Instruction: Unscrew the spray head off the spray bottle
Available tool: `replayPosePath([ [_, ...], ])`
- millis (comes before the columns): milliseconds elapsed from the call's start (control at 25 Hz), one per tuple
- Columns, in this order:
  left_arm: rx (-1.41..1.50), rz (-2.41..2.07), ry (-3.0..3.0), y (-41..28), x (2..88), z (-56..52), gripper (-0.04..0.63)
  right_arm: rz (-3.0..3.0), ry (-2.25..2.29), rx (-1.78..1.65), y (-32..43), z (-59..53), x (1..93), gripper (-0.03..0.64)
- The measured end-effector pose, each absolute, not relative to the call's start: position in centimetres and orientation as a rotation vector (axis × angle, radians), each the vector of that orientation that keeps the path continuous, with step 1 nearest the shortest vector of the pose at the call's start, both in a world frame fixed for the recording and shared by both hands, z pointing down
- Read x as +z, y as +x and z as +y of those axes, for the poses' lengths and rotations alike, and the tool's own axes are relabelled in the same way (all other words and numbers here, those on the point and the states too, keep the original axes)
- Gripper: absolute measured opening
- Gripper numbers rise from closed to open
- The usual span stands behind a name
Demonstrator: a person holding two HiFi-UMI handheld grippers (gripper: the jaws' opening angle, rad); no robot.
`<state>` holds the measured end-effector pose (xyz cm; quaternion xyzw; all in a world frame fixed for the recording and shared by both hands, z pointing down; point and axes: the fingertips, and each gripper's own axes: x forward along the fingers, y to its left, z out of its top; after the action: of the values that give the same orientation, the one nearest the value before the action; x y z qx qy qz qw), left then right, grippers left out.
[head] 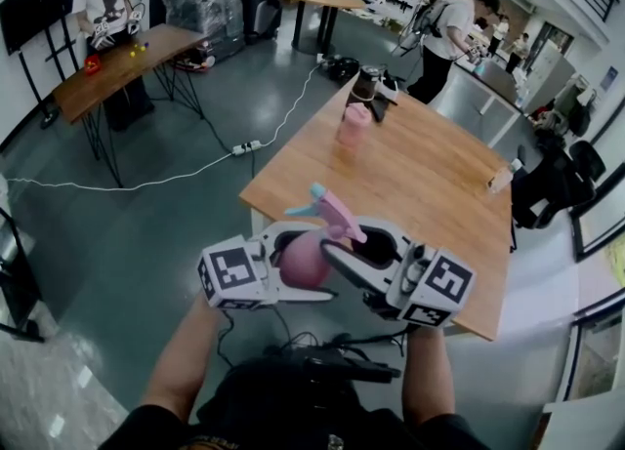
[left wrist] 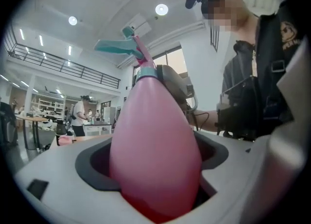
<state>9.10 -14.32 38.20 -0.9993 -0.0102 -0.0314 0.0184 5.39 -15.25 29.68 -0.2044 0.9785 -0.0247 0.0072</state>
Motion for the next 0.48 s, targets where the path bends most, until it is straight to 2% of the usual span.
replayPosePath([
  [320, -0.044, -0.24, -3.115, 8.9, 37.9, -12.6, 0.442, 3.097, -0.435, -0.052, 5.1, -14.0, 29.7, 0.137],
  [480, -0.032, -0.209, -3.101, 9.1, 38.1, -13.2, 0.442, 3.082, -0.441, -0.037, 5.4, -14.5, 29.7, 0.144],
])
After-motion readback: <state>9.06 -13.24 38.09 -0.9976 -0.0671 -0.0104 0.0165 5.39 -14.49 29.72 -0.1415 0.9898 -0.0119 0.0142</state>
